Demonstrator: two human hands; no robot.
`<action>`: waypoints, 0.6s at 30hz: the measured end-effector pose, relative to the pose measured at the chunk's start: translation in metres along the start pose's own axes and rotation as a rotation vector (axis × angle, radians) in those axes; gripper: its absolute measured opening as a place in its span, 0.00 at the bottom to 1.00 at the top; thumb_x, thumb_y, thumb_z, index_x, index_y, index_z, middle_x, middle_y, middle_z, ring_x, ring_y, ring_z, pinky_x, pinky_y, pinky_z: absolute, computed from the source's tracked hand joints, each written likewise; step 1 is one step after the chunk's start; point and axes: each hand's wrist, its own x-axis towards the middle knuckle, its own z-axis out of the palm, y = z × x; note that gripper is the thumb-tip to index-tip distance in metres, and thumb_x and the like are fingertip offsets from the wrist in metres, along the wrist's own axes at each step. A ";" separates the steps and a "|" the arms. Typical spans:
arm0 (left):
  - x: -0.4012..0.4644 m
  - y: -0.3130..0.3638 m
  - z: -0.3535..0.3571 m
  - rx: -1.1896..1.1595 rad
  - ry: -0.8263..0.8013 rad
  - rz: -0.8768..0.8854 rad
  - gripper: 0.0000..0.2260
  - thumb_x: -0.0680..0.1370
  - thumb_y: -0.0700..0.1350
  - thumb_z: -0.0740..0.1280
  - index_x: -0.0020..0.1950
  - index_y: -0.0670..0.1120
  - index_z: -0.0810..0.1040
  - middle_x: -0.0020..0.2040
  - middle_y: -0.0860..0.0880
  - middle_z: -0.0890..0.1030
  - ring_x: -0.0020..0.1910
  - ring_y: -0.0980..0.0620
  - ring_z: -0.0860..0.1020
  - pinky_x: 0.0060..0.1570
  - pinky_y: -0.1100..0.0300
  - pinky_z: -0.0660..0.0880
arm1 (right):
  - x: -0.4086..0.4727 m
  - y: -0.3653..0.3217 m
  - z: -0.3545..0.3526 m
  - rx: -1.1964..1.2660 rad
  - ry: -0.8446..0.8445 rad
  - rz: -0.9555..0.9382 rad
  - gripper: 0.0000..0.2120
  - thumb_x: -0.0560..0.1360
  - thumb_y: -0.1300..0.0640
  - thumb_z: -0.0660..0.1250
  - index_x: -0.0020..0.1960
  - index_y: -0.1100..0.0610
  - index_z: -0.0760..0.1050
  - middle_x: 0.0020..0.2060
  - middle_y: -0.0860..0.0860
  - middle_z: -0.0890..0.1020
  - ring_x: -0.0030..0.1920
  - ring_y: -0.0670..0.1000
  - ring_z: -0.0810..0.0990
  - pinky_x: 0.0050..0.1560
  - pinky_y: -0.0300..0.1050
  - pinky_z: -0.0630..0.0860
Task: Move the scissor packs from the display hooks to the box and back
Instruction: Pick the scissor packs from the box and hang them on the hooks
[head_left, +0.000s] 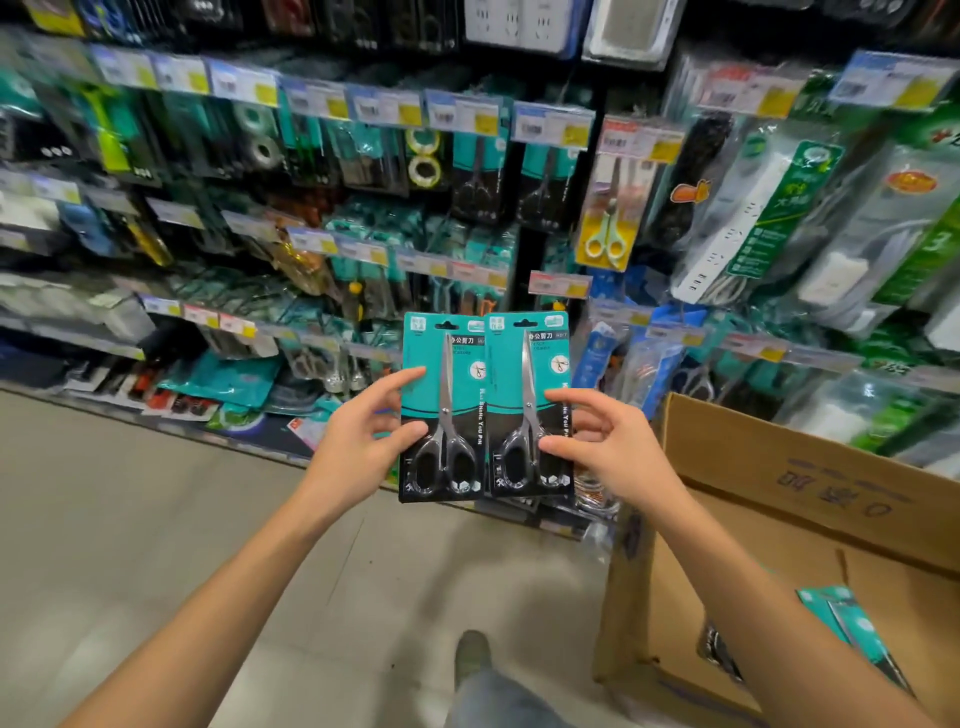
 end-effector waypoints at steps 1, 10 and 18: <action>0.008 -0.002 -0.002 0.009 0.002 0.001 0.26 0.76 0.36 0.71 0.63 0.64 0.74 0.54 0.44 0.76 0.47 0.37 0.80 0.50 0.40 0.80 | 0.008 0.000 0.002 0.007 0.003 0.001 0.21 0.69 0.62 0.76 0.60 0.49 0.78 0.54 0.52 0.83 0.48 0.62 0.84 0.47 0.55 0.83; 0.119 -0.013 -0.021 0.103 -0.015 0.053 0.27 0.76 0.36 0.71 0.63 0.67 0.71 0.56 0.42 0.79 0.45 0.41 0.81 0.50 0.52 0.80 | 0.128 0.008 -0.009 -0.012 0.091 -0.070 0.21 0.69 0.59 0.76 0.59 0.44 0.79 0.59 0.51 0.81 0.63 0.53 0.78 0.63 0.55 0.76; 0.234 -0.006 -0.020 0.162 -0.059 0.136 0.24 0.76 0.38 0.71 0.67 0.59 0.73 0.45 0.55 0.73 0.32 0.59 0.73 0.38 0.69 0.71 | 0.216 -0.004 -0.030 -0.069 0.166 -0.122 0.19 0.73 0.59 0.73 0.60 0.42 0.76 0.61 0.48 0.77 0.66 0.46 0.71 0.61 0.40 0.69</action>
